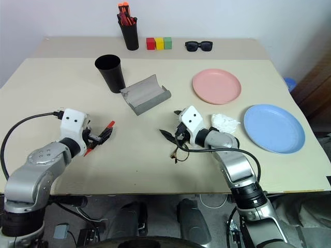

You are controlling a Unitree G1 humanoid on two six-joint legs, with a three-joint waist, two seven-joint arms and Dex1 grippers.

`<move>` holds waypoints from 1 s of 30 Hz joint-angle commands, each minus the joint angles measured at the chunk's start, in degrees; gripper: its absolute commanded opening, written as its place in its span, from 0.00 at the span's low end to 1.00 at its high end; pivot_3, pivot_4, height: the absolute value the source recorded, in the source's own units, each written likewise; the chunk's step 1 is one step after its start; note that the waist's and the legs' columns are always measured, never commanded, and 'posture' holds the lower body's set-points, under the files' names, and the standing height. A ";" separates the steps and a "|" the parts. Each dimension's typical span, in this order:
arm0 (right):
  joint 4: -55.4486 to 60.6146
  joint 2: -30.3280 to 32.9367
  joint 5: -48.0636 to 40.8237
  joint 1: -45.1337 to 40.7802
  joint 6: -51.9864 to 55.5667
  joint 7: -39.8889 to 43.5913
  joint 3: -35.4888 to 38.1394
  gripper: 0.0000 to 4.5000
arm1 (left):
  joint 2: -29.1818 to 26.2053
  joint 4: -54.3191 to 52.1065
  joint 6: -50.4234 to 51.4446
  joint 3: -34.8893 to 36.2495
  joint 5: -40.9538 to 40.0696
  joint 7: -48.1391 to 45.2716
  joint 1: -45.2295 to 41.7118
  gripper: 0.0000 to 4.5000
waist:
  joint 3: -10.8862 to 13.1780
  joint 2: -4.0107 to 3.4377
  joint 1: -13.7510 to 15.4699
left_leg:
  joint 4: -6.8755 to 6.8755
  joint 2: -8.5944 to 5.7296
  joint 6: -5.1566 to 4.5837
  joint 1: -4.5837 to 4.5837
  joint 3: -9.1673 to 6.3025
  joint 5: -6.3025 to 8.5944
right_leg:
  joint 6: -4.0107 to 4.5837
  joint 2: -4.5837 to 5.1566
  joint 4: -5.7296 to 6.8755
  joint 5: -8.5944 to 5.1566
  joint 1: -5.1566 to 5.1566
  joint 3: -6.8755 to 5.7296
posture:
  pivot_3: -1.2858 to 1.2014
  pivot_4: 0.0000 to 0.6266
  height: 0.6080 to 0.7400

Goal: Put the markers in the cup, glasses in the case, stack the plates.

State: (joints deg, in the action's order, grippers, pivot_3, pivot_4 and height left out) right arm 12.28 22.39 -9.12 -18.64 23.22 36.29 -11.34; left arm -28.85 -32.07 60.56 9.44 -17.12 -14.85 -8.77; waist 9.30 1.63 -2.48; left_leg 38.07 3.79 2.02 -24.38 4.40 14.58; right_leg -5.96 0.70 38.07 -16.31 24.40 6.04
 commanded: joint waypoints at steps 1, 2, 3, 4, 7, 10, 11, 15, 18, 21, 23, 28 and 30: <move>3.09 0.18 -0.60 0.16 -0.88 1.90 -1.27 1.00 | -0.88 -1.07 10.94 1.06 -2.97 -0.67 -3.14 0.99 | 0.00 0.00 -0.02 | 0.00 0.00 0.00 0.00 0.00 0.00 | 0.00 -0.01 0.01 0.00 0.00 0.00 | 0.52 0.24 0.89; 2.77 0.26 -0.78 0.00 -1.22 2.44 -1.36 1.00 | -1.47 -1.32 14.32 0.76 -3.67 -1.10 -4.00 0.99 | 0.00 0.00 -0.05 | 0.00 0.00 0.00 0.00 -0.01 0.00 | 0.00 -0.01 0.01 0.00 0.00 -0.01 | 0.52 0.24 0.89; 2.61 0.10 -0.76 -0.18 -1.34 2.53 -1.53 1.00 | -2.17 -1.43 17.58 0.68 -4.34 -1.56 -4.65 0.99 | 0.00 0.00 -0.08 | 0.00 0.00 0.00 0.00 -0.01 0.00 | 0.00 -0.01 0.01 0.00 0.00 -0.01 | 0.52 0.24 0.89; 2.23 -0.09 -0.71 -0.48 -1.53 2.65 -1.58 1.00 | -2.94 -1.23 20.64 0.18 -5.03 -2.13 -5.53 0.99 | 0.00 0.00 -0.11 | 0.00 0.00 0.00 0.00 -0.02 0.00 | 0.00 -0.02 0.01 0.00 0.00 -0.01 | 0.52 0.24 0.89; 1.56 -1.03 -0.37 -0.99 -2.10 2.59 -2.11 1.00 | -3.84 -0.62 25.32 0.29 -6.68 -3.53 -6.98 0.94 | 0.00 0.01 -0.07 | 0.00 0.00 0.00 0.00 -0.05 0.00 | 0.00 -0.03 0.03 0.00 0.00 -0.02 | 0.52 0.24 0.89; 1.13 -1.97 -0.12 -1.18 -2.53 2.46 -2.62 1.00 | -3.32 0.06 27.87 1.48 -6.33 -2.75 -7.88 0.69 | 0.00 0.01 -0.06 | 0.00 0.00 0.01 0.01 -0.04 0.00 | 0.00 -0.02 0.02 0.00 0.00 -0.02 | 0.52 0.24 0.89; 1.07 -2.33 -0.26 -1.23 -2.57 2.55 -2.76 1.00 | -3.29 0.09 28.24 1.74 -6.23 -2.63 -7.92 0.58 | 0.00 0.01 -0.07 | 0.00 0.00 0.01 0.01 -0.04 0.00 | 0.00 -0.02 0.02 0.00 0.00 -0.02 | 0.52 0.24 0.89; 1.05 -2.97 -1.53 -1.31 -2.64 3.91 -3.01 1.00 | -2.70 -0.15 26.22 2.28 -5.13 -1.46 -7.55 0.14 | 0.00 0.01 -0.01 | 0.00 -0.01 0.01 0.01 -0.04 0.00 | 0.00 -0.01 0.02 0.00 -0.01 -0.01 | 0.52 0.24 0.89; 0.92 -3.20 -2.22 -1.24 -2.92 5.11 -3.10 1.00 | -2.10 0.42 18.60 2.82 -2.13 1.26 -7.80 0.00 | 0.00 0.02 0.08 | 0.00 -0.01 0.01 0.01 -0.04 -0.01 | 0.00 0.00 0.02 0.00 -0.02 -0.02 | 0.52 0.24 0.89; 0.00 -3.98 -2.18 -1.58 -3.83 5.37 -3.09 1.00 | -0.60 1.28 1.54 4.82 1.58 3.38 -9.43 0.00 | 0.00 0.04 0.11 | 0.01 -0.01 0.03 0.00 -0.05 -0.02 | 0.01 0.01 0.02 0.00 -0.02 -0.02 | 0.52 0.24 0.89; -1.13 -4.89 -1.76 -2.25 -4.55 4.76 -2.85 1.00 | 2.41 2.99 -4.03 8.08 1.06 5.11 -12.96 0.00 | 0.00 0.04 0.27 | 0.01 -0.01 0.03 0.00 -0.03 -0.02 | 0.01 0.02 0.02 0.01 -0.02 -0.02 | 0.52 0.24 0.89; -5.35 -8.30 1.68 -5.31 -8.22 -1.12 -1.72 1.00 | 6.71 9.38 -15.82 7.80 4.32 10.54 -23.43 0.00 | -0.01 0.06 0.40 | 0.05 -0.03 0.03 -0.01 -0.02 -0.02 | -0.02 0.00 0.02 0.03 -0.04 -0.02 | 0.52 0.24 0.89; -9.02 -10.77 4.64 -8.43 -10.86 -6.90 -0.69 1.00 | 8.66 17.59 -22.68 5.93 8.82 16.17 -30.13 0.00 | -0.01 0.06 0.48 | 0.05 -0.04 0.03 0.00 -0.02 -0.02 | -0.03 0.00 0.03 0.03 -0.04 -0.02 | 0.52 0.24 0.89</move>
State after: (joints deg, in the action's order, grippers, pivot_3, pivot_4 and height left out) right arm 3.80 12.78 -6.21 -24.71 15.18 33.13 -13.96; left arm -20.56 -17.56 43.03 16.26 -11.51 -2.13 -36.25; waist 9.29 1.69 -1.99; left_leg 38.14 3.75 2.07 -24.38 4.37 14.55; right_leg -6.00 0.70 38.10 -16.27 24.36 6.02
